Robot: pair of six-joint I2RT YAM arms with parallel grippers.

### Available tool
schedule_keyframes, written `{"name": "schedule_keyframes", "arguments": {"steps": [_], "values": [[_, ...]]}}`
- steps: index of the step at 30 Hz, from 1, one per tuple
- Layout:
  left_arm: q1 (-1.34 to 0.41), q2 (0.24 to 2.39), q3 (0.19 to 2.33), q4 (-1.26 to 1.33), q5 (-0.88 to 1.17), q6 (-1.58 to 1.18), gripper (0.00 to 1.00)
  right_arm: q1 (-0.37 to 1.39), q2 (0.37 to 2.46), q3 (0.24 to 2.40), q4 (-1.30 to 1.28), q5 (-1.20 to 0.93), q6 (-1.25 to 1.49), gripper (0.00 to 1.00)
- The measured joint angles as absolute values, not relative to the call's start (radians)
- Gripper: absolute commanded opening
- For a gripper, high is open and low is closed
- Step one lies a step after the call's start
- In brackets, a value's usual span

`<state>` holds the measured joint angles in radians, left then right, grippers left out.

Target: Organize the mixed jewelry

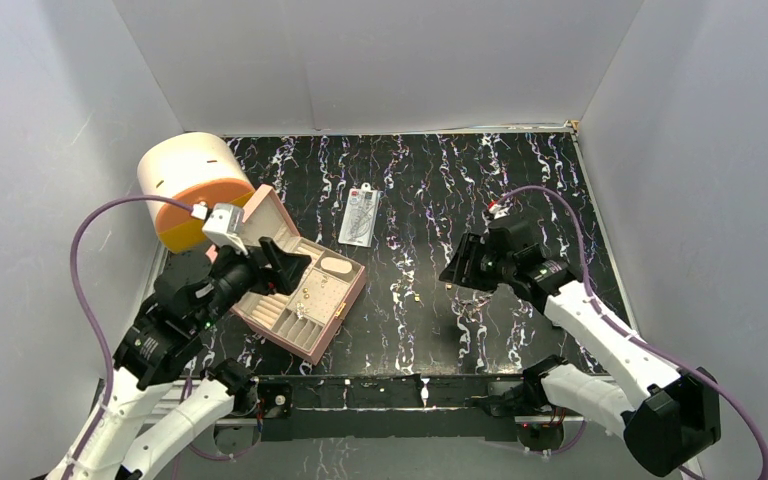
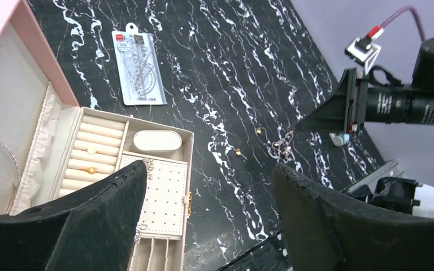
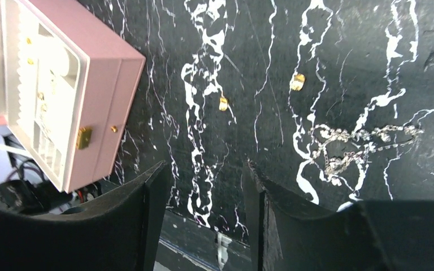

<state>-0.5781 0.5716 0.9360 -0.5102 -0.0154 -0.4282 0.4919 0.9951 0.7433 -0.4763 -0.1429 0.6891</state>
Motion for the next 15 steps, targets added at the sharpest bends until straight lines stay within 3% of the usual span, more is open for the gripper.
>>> {"name": "schedule_keyframes", "arguments": {"steps": [8, 15], "values": [[-0.578, 0.500, 0.916, -0.531, -0.043, -0.470, 0.78, 0.726, 1.008, 0.746, -0.496, -0.009, 0.686, 0.54], [-0.578, 0.495, 0.890, -0.509, -0.076, -0.471, 0.77, 0.920, 1.200, 0.829, -0.492, 0.204, 0.710, 0.55]]}}
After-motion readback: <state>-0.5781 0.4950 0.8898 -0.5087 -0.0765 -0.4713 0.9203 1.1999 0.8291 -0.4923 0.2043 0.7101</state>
